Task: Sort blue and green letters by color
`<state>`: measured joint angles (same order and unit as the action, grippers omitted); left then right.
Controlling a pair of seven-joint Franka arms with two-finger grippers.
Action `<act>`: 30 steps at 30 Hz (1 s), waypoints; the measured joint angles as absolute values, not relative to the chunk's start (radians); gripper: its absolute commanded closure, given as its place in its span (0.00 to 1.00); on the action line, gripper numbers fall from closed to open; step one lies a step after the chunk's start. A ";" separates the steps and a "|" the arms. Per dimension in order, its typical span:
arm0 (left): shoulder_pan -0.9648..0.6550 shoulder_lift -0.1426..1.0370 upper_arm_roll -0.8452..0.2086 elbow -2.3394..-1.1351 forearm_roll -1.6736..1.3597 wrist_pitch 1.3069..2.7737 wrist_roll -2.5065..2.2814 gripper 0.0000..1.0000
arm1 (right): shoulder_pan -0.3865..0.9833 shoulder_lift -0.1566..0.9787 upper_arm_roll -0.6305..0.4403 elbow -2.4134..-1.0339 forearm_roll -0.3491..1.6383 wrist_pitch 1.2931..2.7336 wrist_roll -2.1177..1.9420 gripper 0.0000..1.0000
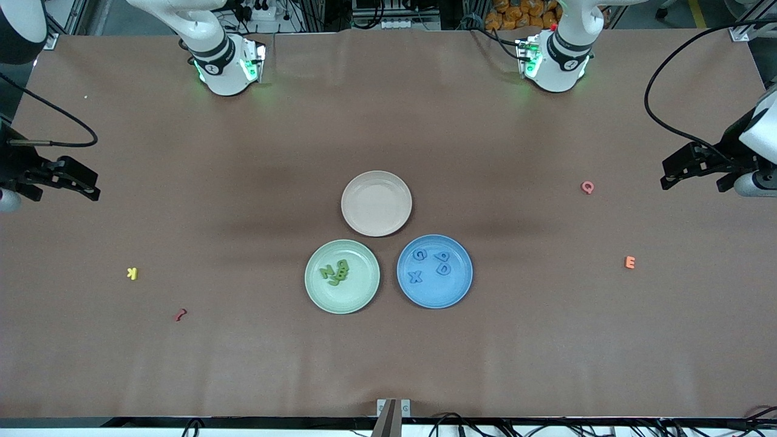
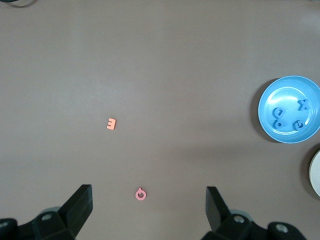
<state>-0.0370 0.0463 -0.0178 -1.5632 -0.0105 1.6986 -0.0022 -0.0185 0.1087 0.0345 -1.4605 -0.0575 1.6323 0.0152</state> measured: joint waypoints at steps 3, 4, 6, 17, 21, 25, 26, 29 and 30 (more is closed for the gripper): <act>-0.037 0.047 -0.018 -1.563 -0.011 1.699 -0.002 0.00 | -0.018 0.107 0.036 -1.461 -0.057 1.628 0.040 0.00; -0.037 0.047 -0.018 -1.563 -0.011 1.699 -0.002 0.00 | -0.018 0.107 0.036 -1.461 -0.057 1.627 0.047 0.00; -0.037 0.047 -0.018 -1.563 -0.011 1.699 -0.002 0.00 | -0.018 0.107 0.037 -1.461 -0.057 1.627 0.058 0.00; -0.037 0.048 -0.018 -1.563 -0.011 1.698 -0.002 0.00 | -0.018 0.105 0.039 -1.462 -0.057 1.627 0.069 0.00; -0.037 0.050 -0.018 -1.563 -0.011 1.698 -0.002 0.00 | -0.018 0.104 0.039 -1.462 -0.057 1.627 0.070 0.00; -0.037 0.052 -0.018 -1.563 -0.011 1.698 -0.002 0.00 | -0.018 0.103 0.039 -1.462 -0.057 1.627 0.070 0.00; -0.037 0.053 -0.018 -1.563 -0.011 1.698 -0.002 0.00 | -0.018 0.103 0.039 -1.462 -0.057 1.627 0.070 0.00; -0.037 0.054 -0.018 -1.563 -0.011 1.698 -0.002 0.00 | -0.018 0.103 0.039 -1.463 -0.057 1.627 0.070 0.00; -0.037 0.055 -0.018 -1.563 -0.011 1.698 -0.002 0.00 | -0.018 0.103 0.039 -1.463 -0.057 1.627 0.070 0.00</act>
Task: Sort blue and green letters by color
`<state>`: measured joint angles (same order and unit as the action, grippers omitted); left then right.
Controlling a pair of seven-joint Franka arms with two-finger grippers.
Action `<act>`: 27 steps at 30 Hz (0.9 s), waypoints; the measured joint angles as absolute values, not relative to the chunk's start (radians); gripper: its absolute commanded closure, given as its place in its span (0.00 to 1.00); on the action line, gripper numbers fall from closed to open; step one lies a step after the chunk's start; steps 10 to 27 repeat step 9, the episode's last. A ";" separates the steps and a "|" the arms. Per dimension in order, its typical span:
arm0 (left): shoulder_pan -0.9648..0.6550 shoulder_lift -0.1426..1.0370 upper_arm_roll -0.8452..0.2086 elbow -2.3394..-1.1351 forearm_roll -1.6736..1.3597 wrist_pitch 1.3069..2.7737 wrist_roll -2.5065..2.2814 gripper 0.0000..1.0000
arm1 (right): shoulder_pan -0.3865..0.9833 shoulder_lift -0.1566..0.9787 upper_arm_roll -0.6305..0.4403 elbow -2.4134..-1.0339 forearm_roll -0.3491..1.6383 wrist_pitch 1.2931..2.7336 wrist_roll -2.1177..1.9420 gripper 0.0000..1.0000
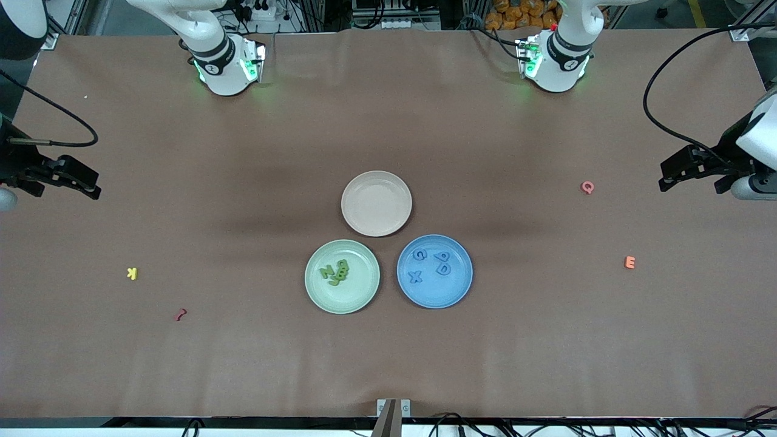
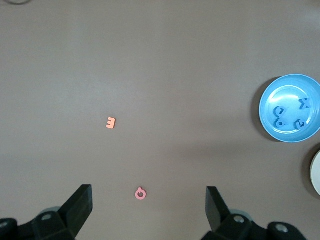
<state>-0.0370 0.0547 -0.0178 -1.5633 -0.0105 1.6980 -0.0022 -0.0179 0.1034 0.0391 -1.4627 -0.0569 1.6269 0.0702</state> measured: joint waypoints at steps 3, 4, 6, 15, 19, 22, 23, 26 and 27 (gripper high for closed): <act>-0.037 0.055 -0.018 -1.563 -0.011 1.698 -0.002 0.00 | -0.018 0.103 0.039 -1.463 -0.057 1.627 0.070 0.00; -0.037 0.055 -0.018 -1.563 -0.011 1.698 -0.002 0.00 | -0.018 0.103 0.039 -1.463 -0.057 1.626 0.070 0.00; -0.037 0.055 -0.018 -1.563 -0.011 1.698 -0.002 0.00 | -0.018 0.103 0.039 -1.463 -0.057 1.625 0.070 0.00; -0.037 0.055 -0.018 -1.563 -0.011 1.698 -0.002 0.00 | -0.018 0.103 0.039 -1.463 -0.057 1.622 0.070 0.00; -0.037 0.055 -0.018 -1.563 -0.011 1.698 -0.002 0.00 | -0.018 0.103 0.039 -1.463 -0.057 1.622 0.070 0.00; -0.037 0.055 -0.018 -1.563 -0.011 1.698 -0.002 0.00 | -0.018 0.103 0.039 -1.463 -0.057 1.622 0.070 0.00; -0.037 0.055 -0.018 -1.563 -0.011 1.698 -0.002 0.00 | -0.018 0.103 0.039 -1.463 -0.057 1.622 0.070 0.00; -0.037 0.055 -0.018 -1.563 -0.011 1.698 -0.002 0.00 | -0.018 0.103 0.039 -1.463 -0.057 1.622 0.070 0.00; -0.037 0.055 -0.018 -1.563 -0.011 1.698 -0.002 0.00 | -0.018 0.103 0.039 -1.463 -0.057 1.622 0.070 0.00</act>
